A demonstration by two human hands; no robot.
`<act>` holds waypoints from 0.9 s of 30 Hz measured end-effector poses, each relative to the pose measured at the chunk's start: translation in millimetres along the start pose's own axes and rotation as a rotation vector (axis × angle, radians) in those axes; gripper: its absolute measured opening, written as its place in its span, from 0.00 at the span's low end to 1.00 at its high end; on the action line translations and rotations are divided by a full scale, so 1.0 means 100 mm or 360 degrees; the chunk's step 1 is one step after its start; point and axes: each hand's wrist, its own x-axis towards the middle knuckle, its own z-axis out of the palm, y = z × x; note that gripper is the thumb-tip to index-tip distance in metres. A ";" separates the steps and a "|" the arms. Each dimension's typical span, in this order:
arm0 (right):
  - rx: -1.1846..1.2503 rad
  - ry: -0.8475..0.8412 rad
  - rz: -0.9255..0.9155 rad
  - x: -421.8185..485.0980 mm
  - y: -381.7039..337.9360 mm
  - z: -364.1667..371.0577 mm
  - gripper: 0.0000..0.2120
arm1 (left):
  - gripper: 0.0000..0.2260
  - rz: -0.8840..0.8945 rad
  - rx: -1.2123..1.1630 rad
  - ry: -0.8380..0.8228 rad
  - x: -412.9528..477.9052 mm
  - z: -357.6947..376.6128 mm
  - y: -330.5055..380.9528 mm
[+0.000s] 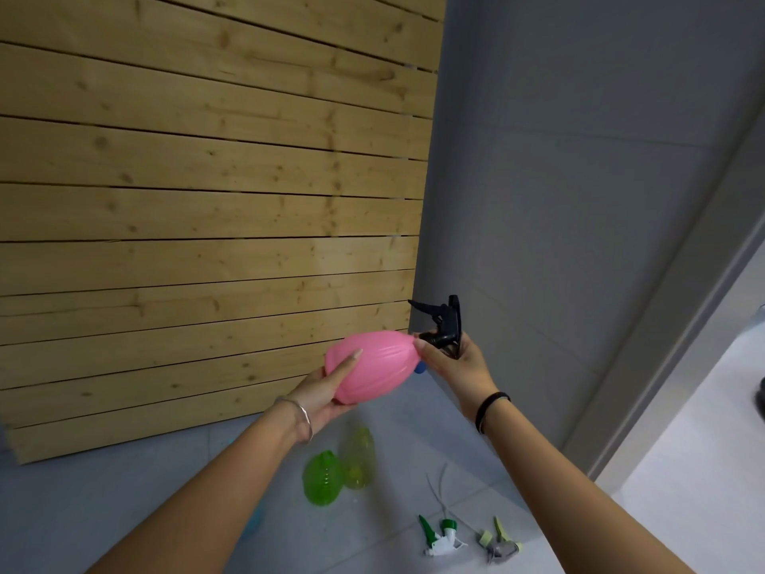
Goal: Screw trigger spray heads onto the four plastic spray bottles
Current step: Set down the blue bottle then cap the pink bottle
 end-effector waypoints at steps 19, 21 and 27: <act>0.0164 -0.0049 0.0290 0.05 0.10 0.03 0.12 | 0.30 -0.0074 0.0227 -0.0196 -0.14 0.02 0.04; 0.0179 -0.0018 0.0285 0.05 0.10 0.03 0.11 | 0.23 -0.0059 0.0306 -0.0127 -0.12 0.00 0.00; 0.0214 0.0002 0.0323 0.05 0.09 0.02 0.10 | 0.42 -0.0124 0.0278 -0.0292 -0.16 0.04 0.03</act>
